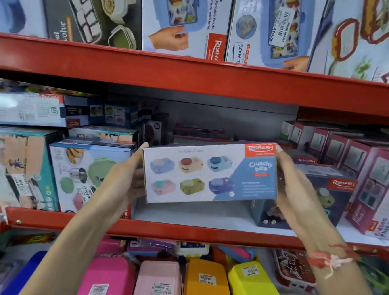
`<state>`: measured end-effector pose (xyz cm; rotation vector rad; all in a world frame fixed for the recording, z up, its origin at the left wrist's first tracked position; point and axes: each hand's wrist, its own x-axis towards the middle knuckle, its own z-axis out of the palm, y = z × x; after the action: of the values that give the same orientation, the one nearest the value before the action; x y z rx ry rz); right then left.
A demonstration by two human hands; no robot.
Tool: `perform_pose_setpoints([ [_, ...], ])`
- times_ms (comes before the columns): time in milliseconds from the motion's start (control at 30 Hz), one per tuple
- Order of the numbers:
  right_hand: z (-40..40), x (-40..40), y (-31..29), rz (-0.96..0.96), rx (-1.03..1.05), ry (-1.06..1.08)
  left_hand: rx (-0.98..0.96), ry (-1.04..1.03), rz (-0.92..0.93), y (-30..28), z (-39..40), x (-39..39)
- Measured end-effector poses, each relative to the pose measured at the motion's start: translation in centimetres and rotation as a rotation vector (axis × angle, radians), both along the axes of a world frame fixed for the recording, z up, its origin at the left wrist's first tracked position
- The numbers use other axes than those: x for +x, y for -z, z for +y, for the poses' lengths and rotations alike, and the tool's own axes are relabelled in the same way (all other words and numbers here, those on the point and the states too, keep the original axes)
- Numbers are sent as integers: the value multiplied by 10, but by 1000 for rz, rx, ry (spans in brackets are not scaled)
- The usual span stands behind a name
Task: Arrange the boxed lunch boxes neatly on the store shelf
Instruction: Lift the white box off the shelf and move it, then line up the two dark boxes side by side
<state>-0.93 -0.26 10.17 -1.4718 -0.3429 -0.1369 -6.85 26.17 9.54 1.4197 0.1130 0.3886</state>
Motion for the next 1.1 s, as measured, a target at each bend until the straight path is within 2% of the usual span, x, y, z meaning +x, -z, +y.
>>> perform_pose_setpoints([
  [167, -2, -2, -3, -81, 22, -54, -13, 90, -68, 1, 11, 5],
  [267, -5, 3, 2, -114, 14, -108, 44, 172, -96, 8, 16, 8],
  [367, -6, 15, 18, -161, 10, -62, 132, 199, -114, 18, 17, 10],
  [433, -1, 18, 32, -228, -55, 8, 249, 162, -121, 28, 16, 16],
  [533, 7, 23, 65, -301, -168, 114, 294, 17, -130, 48, 11, 25],
  [767, 25, 27, 115, -398, -112, 382, 268, -161, -140, 87, -11, 34],
  [900, 30, 29, 133, -384, -79, 501, 303, -236, -117, 98, -17, 36],
  [1000, 28, 30, 136, -376, -108, 500, 366, -269, -124, 102, -21, 37],
  [1100, 26, 27, 128, -320, -138, 386, 363, -255, -140, 99, -25, 36],
])
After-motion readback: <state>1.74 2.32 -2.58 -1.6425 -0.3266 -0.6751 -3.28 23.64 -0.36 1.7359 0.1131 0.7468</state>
